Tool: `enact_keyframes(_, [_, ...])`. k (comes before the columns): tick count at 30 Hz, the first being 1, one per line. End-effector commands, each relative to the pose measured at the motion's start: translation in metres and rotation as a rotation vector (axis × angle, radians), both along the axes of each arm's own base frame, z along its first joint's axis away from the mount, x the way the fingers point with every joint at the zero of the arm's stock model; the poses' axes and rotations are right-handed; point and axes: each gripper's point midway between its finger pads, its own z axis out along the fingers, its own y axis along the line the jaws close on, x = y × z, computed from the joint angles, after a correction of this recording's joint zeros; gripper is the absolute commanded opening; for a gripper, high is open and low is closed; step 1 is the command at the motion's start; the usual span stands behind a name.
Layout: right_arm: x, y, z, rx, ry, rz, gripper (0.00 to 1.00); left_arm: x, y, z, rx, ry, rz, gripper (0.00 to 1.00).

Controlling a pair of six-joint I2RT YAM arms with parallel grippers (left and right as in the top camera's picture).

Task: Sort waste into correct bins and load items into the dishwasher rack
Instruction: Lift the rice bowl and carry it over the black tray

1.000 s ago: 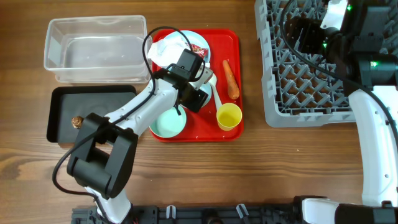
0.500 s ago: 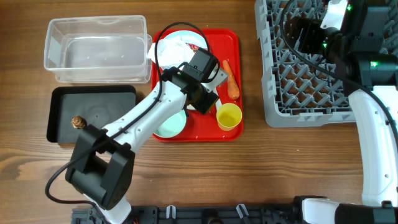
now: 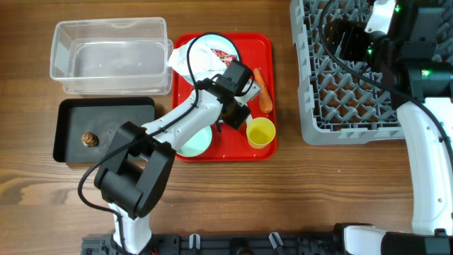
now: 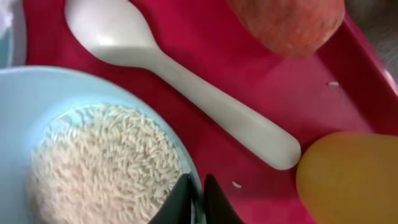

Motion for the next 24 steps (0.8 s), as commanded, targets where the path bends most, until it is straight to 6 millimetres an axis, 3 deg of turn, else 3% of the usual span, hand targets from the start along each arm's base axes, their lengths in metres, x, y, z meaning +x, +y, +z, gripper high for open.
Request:
enact_keyframes(1, [0.004, -0.002, 0.004, -0.021, -0.011, -0.015, 1.00, 0.001, -0.002, -0.003, -0.002, -0.007, 0.008, 0.04])
enact_keyframes(4, [0.004, -0.002, 0.004, -0.021, -0.010, -0.015, 1.00, 0.007, -0.006, 0.003, -0.033, -0.021, 0.053, 0.04])
enact_keyframes(7, [0.004, -0.002, 0.004, -0.021, -0.010, -0.015, 1.00, 0.019, -0.006, 0.029, -0.081, -0.035, 0.150, 0.04])
enact_keyframes(14, [0.004, -0.002, 0.004, -0.021, -0.011, -0.015, 1.00, 0.036, 0.016, 0.145, -0.253, -0.134, 0.359, 0.04])
enact_keyframes(17, [0.004, -0.002, 0.004, -0.021, -0.010, -0.015, 1.00, 0.031, 0.060, 0.189, -0.320, -0.160, 0.520, 0.04])
enact_keyframes(19, [0.004, -0.002, 0.004, -0.020, -0.010, -0.015, 1.00, 0.021, 0.094, 0.200, -0.325, -0.128, 0.636, 0.04])
enact_keyframes(24, [0.003, -0.002, 0.003, -0.020, -0.003, -0.015, 1.00, -0.032, 0.178, 0.187, -0.240, 0.112, 0.855, 0.04])
